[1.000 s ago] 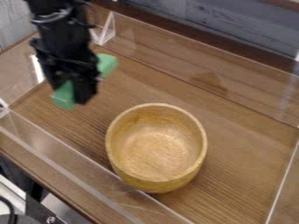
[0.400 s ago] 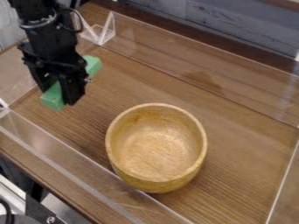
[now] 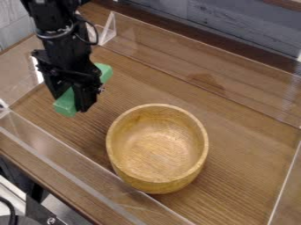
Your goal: Remove the green block from inside the brown bowl and put it on the table
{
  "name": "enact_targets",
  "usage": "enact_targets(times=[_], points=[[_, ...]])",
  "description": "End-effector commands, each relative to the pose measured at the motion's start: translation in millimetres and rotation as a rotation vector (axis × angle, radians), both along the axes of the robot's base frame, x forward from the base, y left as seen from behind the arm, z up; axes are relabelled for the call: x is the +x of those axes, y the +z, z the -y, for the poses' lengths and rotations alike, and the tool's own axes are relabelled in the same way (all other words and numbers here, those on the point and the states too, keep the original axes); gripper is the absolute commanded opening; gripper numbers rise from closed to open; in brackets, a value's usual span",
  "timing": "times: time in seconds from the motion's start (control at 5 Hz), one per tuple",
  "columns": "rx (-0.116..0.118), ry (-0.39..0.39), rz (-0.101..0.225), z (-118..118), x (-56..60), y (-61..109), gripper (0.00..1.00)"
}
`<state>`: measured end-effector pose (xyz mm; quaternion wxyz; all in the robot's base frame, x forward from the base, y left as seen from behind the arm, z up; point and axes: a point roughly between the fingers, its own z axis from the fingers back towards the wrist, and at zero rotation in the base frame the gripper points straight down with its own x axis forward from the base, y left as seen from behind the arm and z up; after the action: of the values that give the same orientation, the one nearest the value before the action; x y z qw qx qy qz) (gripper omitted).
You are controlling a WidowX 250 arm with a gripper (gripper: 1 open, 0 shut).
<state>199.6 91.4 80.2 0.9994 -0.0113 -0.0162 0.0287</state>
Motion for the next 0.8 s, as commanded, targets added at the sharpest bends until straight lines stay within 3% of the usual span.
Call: enact_targets(times=[0.0, 0.6], points=[[0.031, 0.012, 0.029, -10.4, 9.9, 3.3, 0.0], [0.049, 0.05, 0.012, -21.7, 19.1, 5.7, 0.0]])
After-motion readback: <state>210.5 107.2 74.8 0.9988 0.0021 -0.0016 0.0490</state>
